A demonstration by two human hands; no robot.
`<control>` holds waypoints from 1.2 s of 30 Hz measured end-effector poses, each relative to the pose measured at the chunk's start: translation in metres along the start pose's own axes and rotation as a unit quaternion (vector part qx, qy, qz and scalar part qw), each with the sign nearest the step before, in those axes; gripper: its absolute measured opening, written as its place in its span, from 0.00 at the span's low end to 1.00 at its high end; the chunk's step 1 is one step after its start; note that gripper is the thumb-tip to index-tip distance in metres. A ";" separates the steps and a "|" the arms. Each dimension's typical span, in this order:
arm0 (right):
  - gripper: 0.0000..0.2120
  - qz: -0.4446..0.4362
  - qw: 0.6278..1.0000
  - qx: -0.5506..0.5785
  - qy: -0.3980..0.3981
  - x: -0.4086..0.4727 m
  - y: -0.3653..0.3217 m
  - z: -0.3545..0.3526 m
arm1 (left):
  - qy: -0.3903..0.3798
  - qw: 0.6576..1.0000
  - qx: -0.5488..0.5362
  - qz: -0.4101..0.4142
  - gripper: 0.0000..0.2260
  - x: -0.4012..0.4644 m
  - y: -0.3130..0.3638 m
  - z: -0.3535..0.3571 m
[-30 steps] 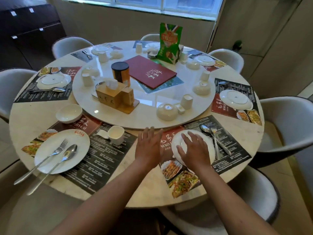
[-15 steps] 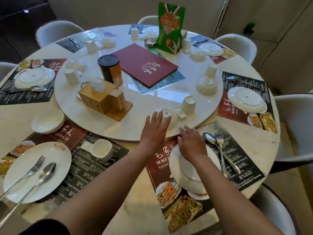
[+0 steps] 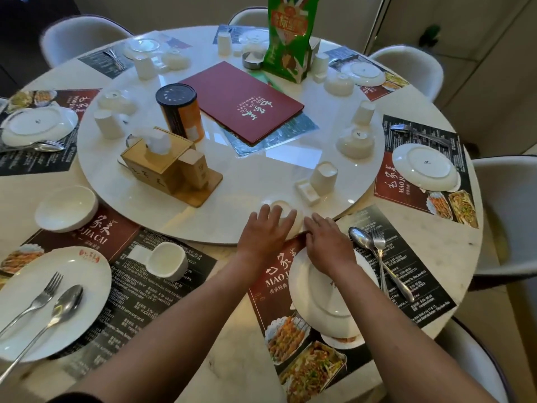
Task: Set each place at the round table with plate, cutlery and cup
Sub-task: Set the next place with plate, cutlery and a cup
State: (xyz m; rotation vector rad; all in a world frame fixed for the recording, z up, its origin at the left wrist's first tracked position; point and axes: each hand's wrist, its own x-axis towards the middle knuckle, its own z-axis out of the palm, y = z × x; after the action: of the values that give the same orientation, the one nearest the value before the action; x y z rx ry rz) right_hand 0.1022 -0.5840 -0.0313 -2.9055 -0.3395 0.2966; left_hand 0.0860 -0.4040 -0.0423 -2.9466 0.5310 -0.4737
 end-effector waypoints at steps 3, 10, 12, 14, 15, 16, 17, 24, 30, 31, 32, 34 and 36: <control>0.22 -0.008 1.000 -0.001 -0.001 -0.008 0.000 -0.003 | 0.030 1.000 0.002 -0.006 0.29 -0.012 0.007 -0.012; 0.28 -0.014 1.000 0.013 0.007 -0.054 -0.004 0.012 | -0.017 0.978 -0.105 -0.178 0.17 -0.043 0.014 -0.061; 0.29 -0.011 1.000 0.004 0.009 -0.069 -0.006 0.018 | -0.029 0.935 -0.186 -0.302 0.10 -0.052 0.022 -0.069; 0.30 -0.007 1.000 -0.003 0.013 -0.081 -0.006 0.025 | -0.038 0.866 -0.251 -0.431 0.08 -0.061 0.030 -0.071; 0.29 -0.004 1.000 -0.004 0.014 -0.087 -0.005 0.027 | -0.044 0.824 -0.285 -0.487 0.07 -0.065 0.033 -0.070; 0.29 0.000 1.000 -0.002 0.014 -0.090 -0.004 0.029 | -0.051 0.782 -0.319 -0.533 0.07 -0.068 0.036 -0.068; 0.29 0.001 1.000 0.001 0.015 -0.094 -0.003 0.031 | -0.058 0.739 -0.352 -0.571 0.07 -0.071 0.037 -0.065; 0.30 -0.014 1.000 0.016 0.019 -0.105 0.003 0.038 | -0.059 0.596 -0.452 -0.660 0.08 -0.081 0.037 -0.048; 0.31 -0.016 0.999 0.022 0.018 -0.105 0.005 0.040 | -0.076 0.580 -0.456 -0.671 0.11 -0.081 0.034 -0.043; 0.31 -0.016 1.000 0.019 0.017 -0.105 0.004 0.040 | -0.080 0.589 -0.444 -0.670 0.12 -0.080 0.034 -0.043; 0.31 -0.016 1.000 0.016 0.017 -0.105 0.005 0.040 | -0.085 0.603 -0.430 -0.667 0.12 -0.080 0.033 -0.042; 0.31 -0.016 1.000 0.014 0.016 -0.105 0.005 0.039 | -0.092 0.630 -0.404 -0.657 0.14 -0.080 0.031 -0.040; 0.31 -0.018 1.000 0.012 0.015 -0.106 0.005 0.039 | -0.100 0.649 -0.388 -0.647 0.14 -0.080 0.028 -0.041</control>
State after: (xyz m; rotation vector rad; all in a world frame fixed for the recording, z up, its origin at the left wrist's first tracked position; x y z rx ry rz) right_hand -0.0062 -0.6075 -0.0518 -2.8733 -0.3797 0.2510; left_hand -0.0070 -0.4042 -0.0312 -3.4597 -2.0379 0.1235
